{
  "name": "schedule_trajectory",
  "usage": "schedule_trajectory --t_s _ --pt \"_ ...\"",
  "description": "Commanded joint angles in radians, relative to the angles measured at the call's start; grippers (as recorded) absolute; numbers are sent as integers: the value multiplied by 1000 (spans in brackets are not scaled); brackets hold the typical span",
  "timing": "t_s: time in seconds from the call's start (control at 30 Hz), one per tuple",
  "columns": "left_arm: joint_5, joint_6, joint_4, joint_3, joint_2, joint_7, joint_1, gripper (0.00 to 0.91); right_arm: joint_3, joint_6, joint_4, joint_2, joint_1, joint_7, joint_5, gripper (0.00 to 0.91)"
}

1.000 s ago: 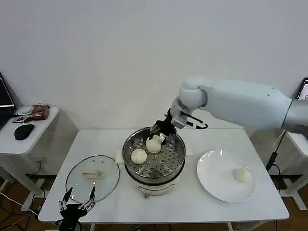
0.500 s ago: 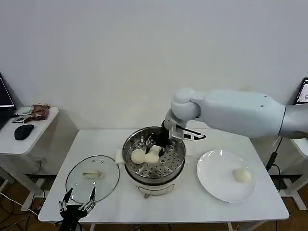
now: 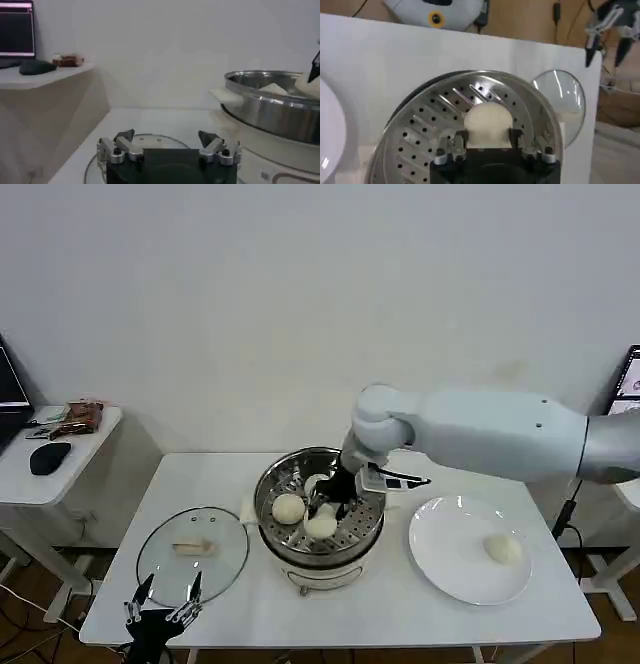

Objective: Take steamed baozi put them in steamer then cover it.

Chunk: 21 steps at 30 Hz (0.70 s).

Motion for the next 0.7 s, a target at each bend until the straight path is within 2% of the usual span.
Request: schedule_trajectory --t_s 0.03,0.5,0.53,0.57,0.7 --pt "0 0 -7 2 0 1 3 907 -1 8 10 -1 -30 5 -69 554" --pt "-5 1 -5 -2 3 3 -3 907 -2 14 -36 16 -85 4 -94 554" --pt "-5 1 -5 -2 3 3 -4 907 -1 14 -38 17 -88 4 -94 766" --pt "-5 1 -5 -2 3 3 -4 907 -1 15 -40 17 -90 5 -94 887" --pt "-6 1 -6 -3 5 3 -4 907 4 19 -42 16 -97 10 -97 907"
